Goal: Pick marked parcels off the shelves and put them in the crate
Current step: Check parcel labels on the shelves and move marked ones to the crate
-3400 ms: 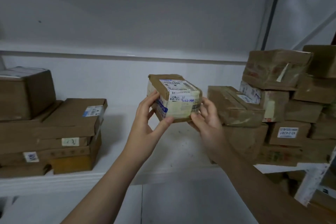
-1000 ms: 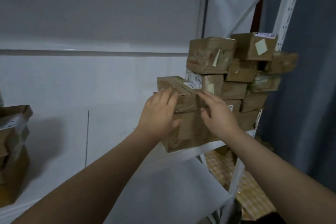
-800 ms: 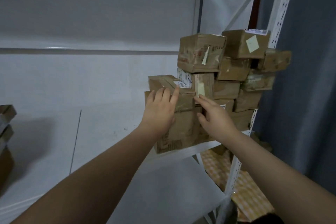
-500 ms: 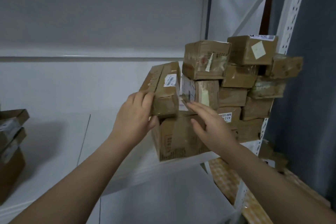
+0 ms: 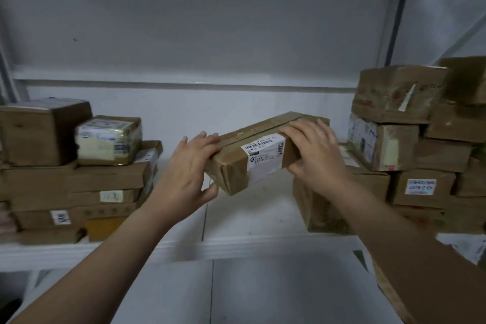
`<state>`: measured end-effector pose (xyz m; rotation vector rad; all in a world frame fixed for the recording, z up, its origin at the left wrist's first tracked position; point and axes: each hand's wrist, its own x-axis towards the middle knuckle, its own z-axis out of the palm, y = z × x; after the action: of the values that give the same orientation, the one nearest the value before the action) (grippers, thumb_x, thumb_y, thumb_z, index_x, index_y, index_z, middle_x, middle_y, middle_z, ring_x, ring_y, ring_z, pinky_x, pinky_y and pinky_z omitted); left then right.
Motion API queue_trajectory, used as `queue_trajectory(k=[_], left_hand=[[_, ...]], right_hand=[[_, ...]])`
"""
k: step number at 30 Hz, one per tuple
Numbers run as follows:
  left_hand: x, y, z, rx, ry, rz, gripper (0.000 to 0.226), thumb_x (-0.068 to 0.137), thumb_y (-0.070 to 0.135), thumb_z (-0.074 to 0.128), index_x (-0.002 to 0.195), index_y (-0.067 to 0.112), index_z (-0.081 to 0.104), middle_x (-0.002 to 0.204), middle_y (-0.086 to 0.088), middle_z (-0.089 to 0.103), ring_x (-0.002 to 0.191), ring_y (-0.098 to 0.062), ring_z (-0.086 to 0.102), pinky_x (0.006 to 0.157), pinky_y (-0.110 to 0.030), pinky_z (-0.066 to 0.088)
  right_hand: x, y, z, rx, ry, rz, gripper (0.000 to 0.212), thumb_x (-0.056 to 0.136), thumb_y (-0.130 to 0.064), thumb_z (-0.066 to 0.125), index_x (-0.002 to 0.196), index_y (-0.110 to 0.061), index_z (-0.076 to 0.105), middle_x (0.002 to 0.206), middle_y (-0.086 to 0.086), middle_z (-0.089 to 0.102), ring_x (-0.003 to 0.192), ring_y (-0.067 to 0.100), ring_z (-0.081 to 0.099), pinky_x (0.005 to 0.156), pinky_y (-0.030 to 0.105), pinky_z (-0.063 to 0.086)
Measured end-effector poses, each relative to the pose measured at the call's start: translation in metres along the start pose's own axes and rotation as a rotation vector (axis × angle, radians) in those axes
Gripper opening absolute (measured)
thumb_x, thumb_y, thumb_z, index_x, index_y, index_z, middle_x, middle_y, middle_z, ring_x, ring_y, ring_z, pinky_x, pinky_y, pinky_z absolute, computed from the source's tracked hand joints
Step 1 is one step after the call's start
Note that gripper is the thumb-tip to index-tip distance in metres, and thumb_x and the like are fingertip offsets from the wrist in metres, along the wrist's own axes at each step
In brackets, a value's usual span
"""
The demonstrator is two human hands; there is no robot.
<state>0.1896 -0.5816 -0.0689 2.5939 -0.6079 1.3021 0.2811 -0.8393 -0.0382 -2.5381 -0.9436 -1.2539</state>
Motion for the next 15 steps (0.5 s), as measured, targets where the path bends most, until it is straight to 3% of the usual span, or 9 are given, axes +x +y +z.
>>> queue_trajectory(k=[3, 7, 11, 13, 15], left_hand=[[-0.009, -0.007, -0.013, 0.115, 0.057, 0.120, 0.064, 0.077, 0.036, 0.063, 0.131, 0.012, 0.038, 0.133, -0.010, 0.043, 0.122, -0.030, 0.045, 0.108, -0.046, 0.031], [-0.020, -0.018, -0.023, 0.124, 0.152, 0.139, 0.076, 0.066, 0.008, 0.080, 0.130, 0.008, 0.038, 0.132, -0.013, 0.037, 0.124, -0.034, 0.039, 0.102, -0.050, 0.040], [-0.023, -0.031, -0.032, 0.076, 0.130, 0.074, 0.085, 0.057, -0.003, 0.084, 0.128, 0.010, 0.038, 0.133, -0.012, 0.034, 0.127, -0.034, 0.037, 0.100, -0.047, 0.041], [-0.023, -0.034, -0.037, -0.012, 0.110, 0.001, 0.085, 0.058, 0.002, 0.085, 0.128, 0.015, 0.038, 0.132, -0.004, 0.035, 0.123, -0.023, 0.039, 0.095, -0.041, 0.046], [-0.024, -0.033, -0.043, -0.211, 0.110, -0.120, 0.073, 0.069, 0.020, 0.082, 0.129, 0.023, 0.040, 0.127, 0.011, 0.042, 0.119, -0.006, 0.043, 0.097, -0.031, 0.047]], right_hand=[[0.008, -0.023, 0.009, -0.096, 0.245, -0.060, 0.067, 0.061, -0.023, 0.082, 0.122, -0.022, 0.054, 0.121, 0.010, 0.057, 0.115, 0.024, 0.043, 0.101, 0.042, 0.021], [0.007, -0.051, 0.011, -0.180, 0.496, -0.091, 0.048, 0.075, -0.032, 0.060, 0.121, -0.027, 0.049, 0.120, 0.006, 0.044, 0.110, 0.025, 0.041, 0.095, 0.042, 0.023], [0.008, -0.063, 0.012, -0.156, 0.487, -0.130, 0.053, 0.071, -0.030, 0.069, 0.119, -0.025, 0.047, 0.118, 0.004, 0.041, 0.109, 0.025, 0.042, 0.094, 0.042, 0.023], [0.010, -0.064, 0.010, -0.103, 0.454, -0.148, 0.057, 0.070, -0.024, 0.070, 0.122, -0.020, 0.045, 0.122, 0.004, 0.046, 0.117, 0.025, 0.044, 0.102, 0.043, 0.020], [0.013, -0.064, 0.007, -0.075, 0.401, -0.132, 0.052, 0.079, -0.025, 0.060, 0.128, -0.017, 0.045, 0.130, 0.008, 0.052, 0.127, 0.025, 0.042, 0.110, 0.047, 0.016]])
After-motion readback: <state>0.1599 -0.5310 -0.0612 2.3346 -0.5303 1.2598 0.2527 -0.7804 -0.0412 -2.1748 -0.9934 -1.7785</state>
